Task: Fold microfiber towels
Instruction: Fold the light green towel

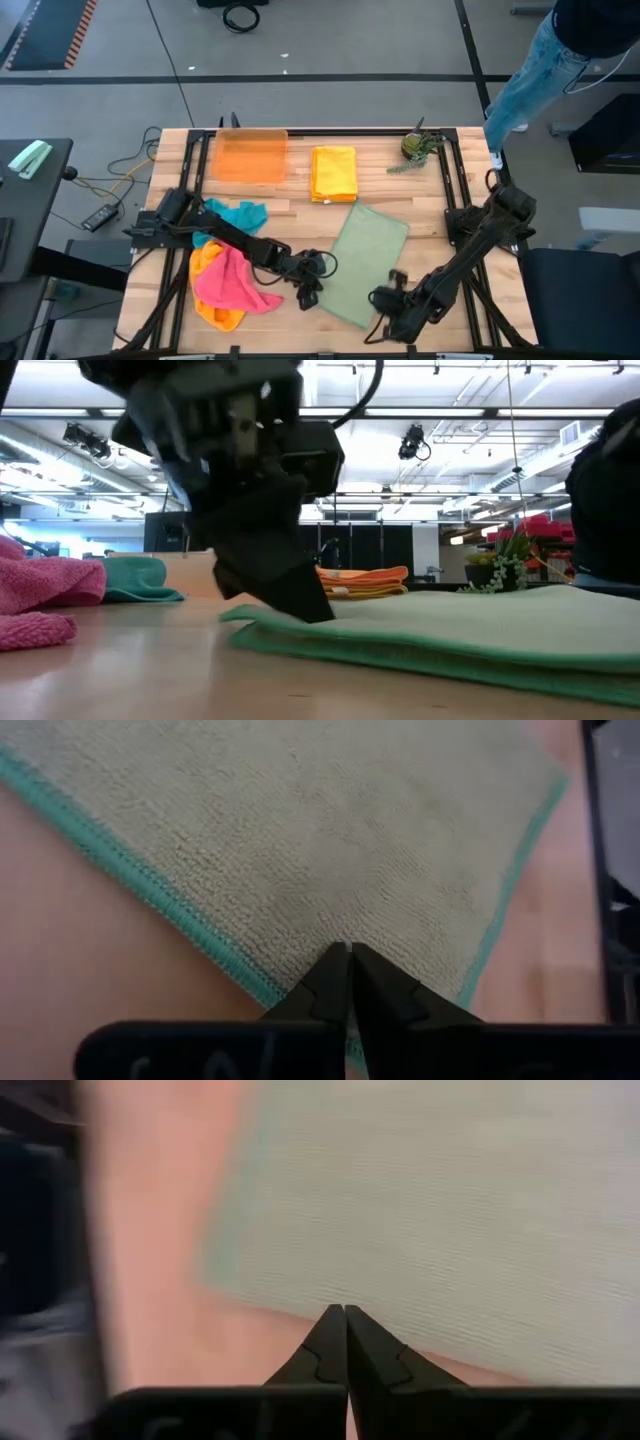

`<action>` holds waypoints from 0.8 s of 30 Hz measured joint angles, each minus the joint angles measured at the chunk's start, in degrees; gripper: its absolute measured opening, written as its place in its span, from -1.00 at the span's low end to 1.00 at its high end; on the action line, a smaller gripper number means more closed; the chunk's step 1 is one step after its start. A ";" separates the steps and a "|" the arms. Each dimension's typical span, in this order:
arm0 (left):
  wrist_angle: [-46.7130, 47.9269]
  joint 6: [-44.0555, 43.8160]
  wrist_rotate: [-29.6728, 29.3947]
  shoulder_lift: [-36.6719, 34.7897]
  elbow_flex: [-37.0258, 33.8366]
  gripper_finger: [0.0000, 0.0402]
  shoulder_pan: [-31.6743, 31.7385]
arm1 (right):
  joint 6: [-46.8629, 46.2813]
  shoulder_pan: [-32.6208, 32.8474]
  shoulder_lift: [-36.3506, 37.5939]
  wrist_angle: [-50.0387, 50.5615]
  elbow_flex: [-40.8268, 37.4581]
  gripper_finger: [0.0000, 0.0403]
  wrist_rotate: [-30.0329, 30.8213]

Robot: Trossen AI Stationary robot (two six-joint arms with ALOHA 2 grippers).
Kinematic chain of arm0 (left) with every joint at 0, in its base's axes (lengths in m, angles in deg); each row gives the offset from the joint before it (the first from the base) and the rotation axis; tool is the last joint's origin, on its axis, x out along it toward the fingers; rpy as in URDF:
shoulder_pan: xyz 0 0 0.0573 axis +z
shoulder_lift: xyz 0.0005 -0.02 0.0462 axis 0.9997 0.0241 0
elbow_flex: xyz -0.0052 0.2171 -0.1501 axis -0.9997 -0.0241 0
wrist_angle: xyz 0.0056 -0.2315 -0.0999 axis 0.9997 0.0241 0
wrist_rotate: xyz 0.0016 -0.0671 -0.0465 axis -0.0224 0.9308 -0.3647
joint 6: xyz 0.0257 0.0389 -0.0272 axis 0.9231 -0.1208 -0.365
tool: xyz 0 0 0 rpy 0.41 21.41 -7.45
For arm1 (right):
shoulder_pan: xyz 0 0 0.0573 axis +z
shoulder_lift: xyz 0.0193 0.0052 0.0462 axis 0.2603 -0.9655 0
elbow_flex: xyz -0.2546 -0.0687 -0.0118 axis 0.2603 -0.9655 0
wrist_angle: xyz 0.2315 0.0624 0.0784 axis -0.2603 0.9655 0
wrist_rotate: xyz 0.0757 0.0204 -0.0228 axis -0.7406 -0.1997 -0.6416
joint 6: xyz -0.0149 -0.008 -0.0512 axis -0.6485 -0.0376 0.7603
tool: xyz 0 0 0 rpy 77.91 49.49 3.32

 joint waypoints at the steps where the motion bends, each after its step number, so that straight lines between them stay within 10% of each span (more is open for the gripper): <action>1: -0.14 -1.02 0.14 0.00 0.00 -0.85 -0.59 | -0.88 0.02 1.23 4.43 0.00 -0.99 1.30; 7: -0.41 -6.07 0.23 0.00 0.00 -0.89 -4.21 | -3.53 -3.94 9.19 14.21 -7.19 -0.99 4.16; 15: -1.20 -11.89 -0.35 0.00 0.02 -0.96 -7.76 | 2.24 -13.28 15.96 -8.65 -25.18 -0.99 4.17; 24: -2.57 4.68 -4.68 -7.14 0.07 -0.74 -6.57 | 9.06 -6.41 16.58 -15.30 -19.43 -0.99 5.36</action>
